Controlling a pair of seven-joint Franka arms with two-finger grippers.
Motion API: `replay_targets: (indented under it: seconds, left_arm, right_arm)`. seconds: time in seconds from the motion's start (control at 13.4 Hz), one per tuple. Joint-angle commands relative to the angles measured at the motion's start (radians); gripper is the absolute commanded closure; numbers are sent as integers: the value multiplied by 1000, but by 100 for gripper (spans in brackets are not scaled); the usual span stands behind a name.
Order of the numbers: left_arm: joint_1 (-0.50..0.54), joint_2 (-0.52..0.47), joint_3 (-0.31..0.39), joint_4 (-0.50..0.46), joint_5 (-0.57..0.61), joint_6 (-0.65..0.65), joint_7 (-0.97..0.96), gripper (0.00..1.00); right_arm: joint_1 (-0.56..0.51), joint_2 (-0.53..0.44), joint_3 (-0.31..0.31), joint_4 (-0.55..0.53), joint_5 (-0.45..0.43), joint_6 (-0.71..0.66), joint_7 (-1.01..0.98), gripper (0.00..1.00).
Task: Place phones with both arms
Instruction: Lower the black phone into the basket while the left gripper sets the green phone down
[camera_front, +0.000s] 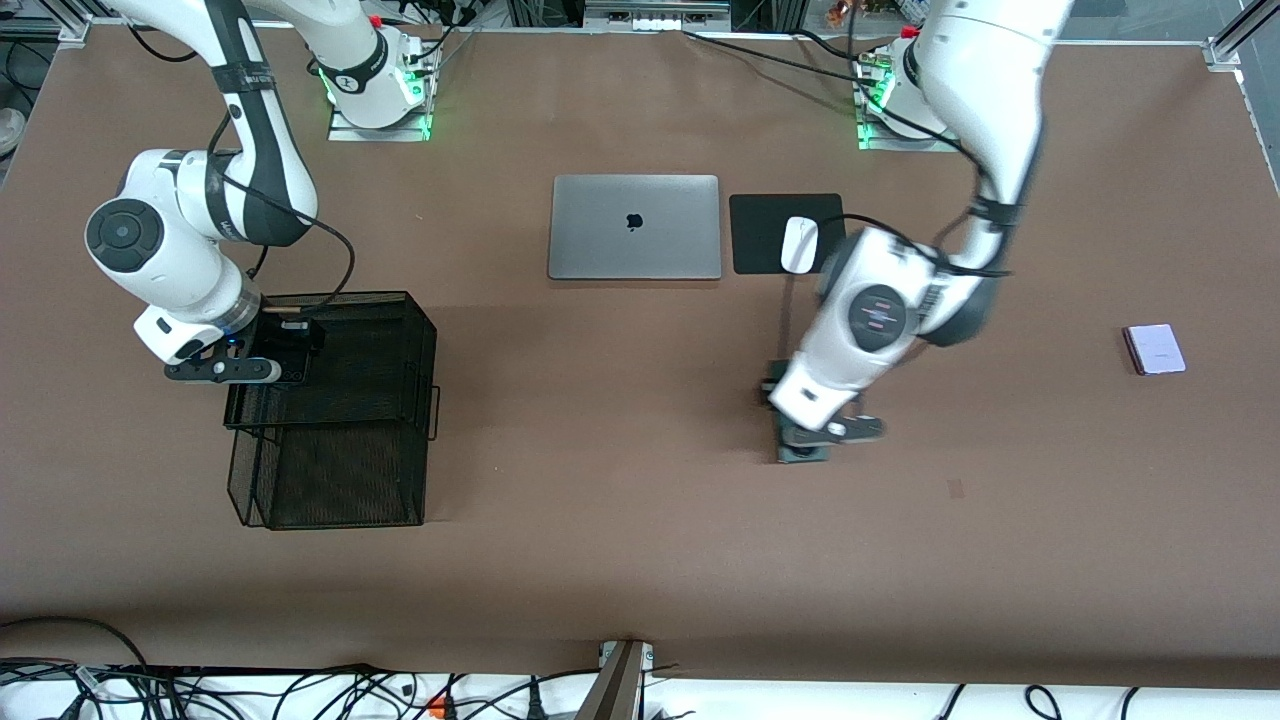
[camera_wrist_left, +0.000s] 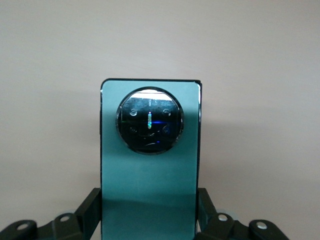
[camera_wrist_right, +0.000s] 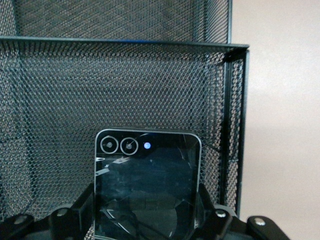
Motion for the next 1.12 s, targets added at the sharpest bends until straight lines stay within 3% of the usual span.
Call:
replay_targets:
  seconds: [0.0,0.22,0.6,0.75,0.97,1.04]
  left_arm:
    - [-129,104,23,157,-27,-35,-138,100]
    - [-218,194,25,271,-24,-35,-250,100]
    - [-354,361,87,485,-21,-30,-366,100]
    - [-410,401,132,504,-23,-19,-378,100]
    - [-439,418,138,504,-21,-4,-383,100]
    - [-440,417,138,503,-21,-4,-384,74]
  right_arm:
    - [-6,-15,-2,-16,30,65,-4,17]
    - [-8,11,-2,-5,36,97,-4,1]
    - [-6,12,-2,39,34,91,-13,1]
    - [-5,12,3,102,34,36,-15,1]
    - [-6,12,3,172,37,-65,-12,1]
    - [-8,12,3,194,54,-101,-12,2]
